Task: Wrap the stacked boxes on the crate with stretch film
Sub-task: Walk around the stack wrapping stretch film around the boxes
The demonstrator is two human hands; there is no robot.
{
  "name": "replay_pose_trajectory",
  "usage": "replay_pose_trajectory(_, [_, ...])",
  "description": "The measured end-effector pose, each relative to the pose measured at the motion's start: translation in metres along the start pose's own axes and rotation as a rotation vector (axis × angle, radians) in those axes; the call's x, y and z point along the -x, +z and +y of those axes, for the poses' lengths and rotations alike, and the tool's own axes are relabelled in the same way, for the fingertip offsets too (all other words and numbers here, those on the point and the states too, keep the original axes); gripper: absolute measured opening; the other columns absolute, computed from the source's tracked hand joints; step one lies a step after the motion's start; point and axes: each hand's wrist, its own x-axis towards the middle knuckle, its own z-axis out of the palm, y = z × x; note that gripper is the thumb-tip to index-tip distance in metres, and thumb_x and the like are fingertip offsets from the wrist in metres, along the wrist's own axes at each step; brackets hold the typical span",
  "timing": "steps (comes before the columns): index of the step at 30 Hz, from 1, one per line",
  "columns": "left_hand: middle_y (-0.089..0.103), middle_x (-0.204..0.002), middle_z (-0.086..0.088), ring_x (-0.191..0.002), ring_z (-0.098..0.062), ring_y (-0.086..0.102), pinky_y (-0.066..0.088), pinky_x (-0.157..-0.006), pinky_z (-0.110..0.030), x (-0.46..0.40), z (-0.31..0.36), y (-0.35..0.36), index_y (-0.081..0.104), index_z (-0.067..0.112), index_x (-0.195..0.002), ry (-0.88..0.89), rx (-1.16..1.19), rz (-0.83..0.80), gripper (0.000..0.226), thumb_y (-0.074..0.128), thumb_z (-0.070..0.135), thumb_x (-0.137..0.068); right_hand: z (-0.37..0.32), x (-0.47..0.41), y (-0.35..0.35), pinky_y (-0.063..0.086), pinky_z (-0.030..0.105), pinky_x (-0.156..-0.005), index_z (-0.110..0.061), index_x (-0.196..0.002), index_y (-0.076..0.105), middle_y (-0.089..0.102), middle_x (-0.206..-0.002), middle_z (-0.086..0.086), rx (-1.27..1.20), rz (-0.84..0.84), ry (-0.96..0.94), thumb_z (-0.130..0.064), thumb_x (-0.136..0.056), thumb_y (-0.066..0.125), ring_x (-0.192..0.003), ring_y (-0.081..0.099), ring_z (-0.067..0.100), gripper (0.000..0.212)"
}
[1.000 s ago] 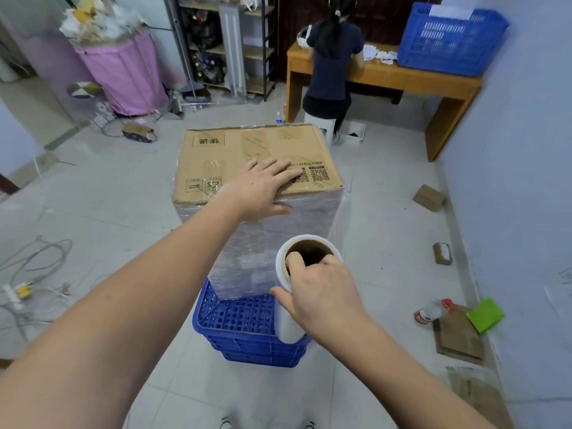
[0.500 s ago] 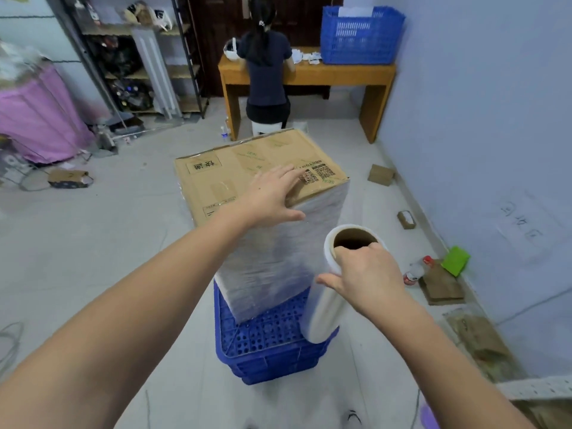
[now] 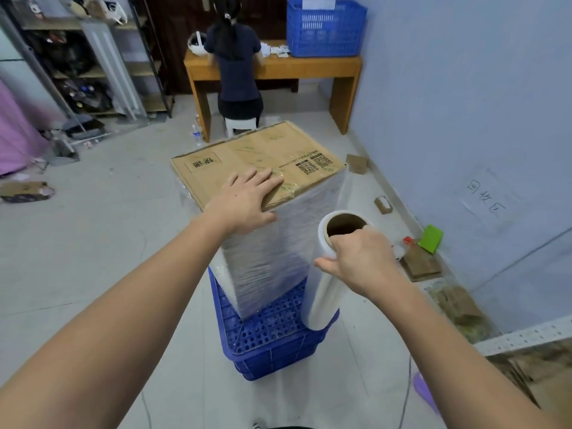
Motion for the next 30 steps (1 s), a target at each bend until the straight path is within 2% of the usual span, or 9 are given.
replay_pose_trajectory(3, [0.006,-0.174,0.007,-0.159,-0.021,0.003,0.003,-0.128,-0.050,0.001,0.001,0.001,0.009,0.043,-0.163,-0.005,0.010,0.001,0.085,0.057,0.059,-0.095,-0.019,0.012,0.003,0.026,0.031,-0.065,-0.021,-0.063,0.036,0.040,-0.060,-0.010,-0.029,-0.006,-0.150,-0.067,-0.089,0.048,-0.077,0.042,0.020,0.053])
replay_pose_trajectory(7, [0.007,-0.174,0.007,-0.159,-0.020,0.003,0.002,-0.128,-0.051,0.003,0.000,0.004,0.010,0.043,-0.163,-0.008,0.023,0.013,0.085,0.058,0.060,-0.094,-0.040,0.024,0.005,0.030,0.032,-0.070,-0.026,-0.077,0.053,0.063,-0.074,-0.004,-0.070,-0.002,-0.309,-0.065,-0.089,0.049,-0.080,0.042,0.020,0.041])
replay_pose_trajectory(9, [0.008,-0.173,0.007,-0.159,-0.020,0.003,0.002,-0.128,-0.050,0.005,0.000,0.006,0.011,0.043,-0.163,-0.008,0.023,0.026,0.085,0.059,0.060,-0.094,-0.042,0.027,0.007,0.038,0.032,-0.073,-0.023,-0.080,0.062,0.064,-0.073,-0.003,-0.074,-0.021,-0.385,-0.063,-0.087,0.054,-0.082,0.044,0.021,0.041])
replay_pose_trajectory(12, [0.008,-0.173,0.007,-0.159,-0.020,0.004,0.003,-0.128,-0.050,0.005,0.001,0.005,0.011,0.043,-0.163,-0.005,0.026,0.028,0.085,0.059,0.060,-0.094,-0.044,0.027,0.004,0.044,0.034,-0.080,-0.023,-0.079,0.050,0.055,-0.071,-0.004,-0.061,-0.065,-0.445,-0.057,-0.088,0.056,-0.084,0.037,0.019,0.036])
replay_pose_trajectory(16, [0.009,-0.173,0.007,-0.159,-0.020,0.005,0.003,-0.128,-0.050,0.003,0.000,0.003,0.012,0.043,-0.163,-0.015,0.041,0.021,0.085,0.059,0.060,-0.093,-0.051,0.033,0.003,0.044,0.038,-0.085,-0.021,-0.085,0.041,0.063,-0.080,0.000,-0.078,-0.075,-0.385,-0.047,-0.092,0.054,-0.089,0.052,0.026,0.031])
replay_pose_trajectory(20, [0.010,-0.173,0.007,-0.159,-0.020,0.006,0.003,-0.128,-0.049,0.004,0.001,0.003,0.013,0.043,-0.163,-0.020,0.041,0.025,0.086,0.059,0.061,-0.093,-0.061,0.041,0.001,0.032,0.033,-0.071,-0.020,-0.090,0.039,0.052,-0.067,-0.004,-0.059,0.000,-0.300,-0.067,-0.093,0.041,-0.069,0.052,0.022,0.048])
replay_pose_trajectory(23, [0.011,-0.173,0.007,-0.159,-0.020,0.006,0.004,-0.128,-0.049,0.005,0.001,0.002,0.013,0.043,-0.163,-0.024,0.039,0.026,0.085,0.059,0.061,-0.093,-0.062,0.040,-0.002,0.029,0.032,-0.065,-0.021,-0.084,0.041,0.051,-0.068,-0.003,-0.079,-0.031,-0.193,-0.070,-0.092,0.040,-0.070,0.051,0.022,0.049])
replay_pose_trajectory(26, [0.011,-0.173,0.008,-0.159,-0.020,0.007,0.004,-0.128,-0.048,0.007,0.002,0.000,0.014,0.044,-0.163,-0.022,0.055,0.029,0.086,0.060,0.060,-0.093,-0.059,0.040,-0.001,0.037,0.033,-0.060,-0.025,-0.070,0.039,0.051,-0.069,-0.005,-0.175,-0.071,-0.090,-0.061,-0.091,0.051,-0.072,0.050,0.022,0.044])
replay_pose_trajectory(30, [0.013,-0.173,0.007,-0.159,-0.020,0.009,0.005,-0.128,-0.048,0.011,0.002,0.000,0.017,0.043,-0.162,-0.005,0.056,0.045,0.085,0.060,0.061,-0.091,-0.075,0.047,-0.002,0.037,0.032,-0.059,-0.021,-0.085,0.045,0.057,-0.077,-0.004,-0.142,-0.076,0.005,-0.044,-0.097,0.051,-0.073,0.055,0.022,0.027])
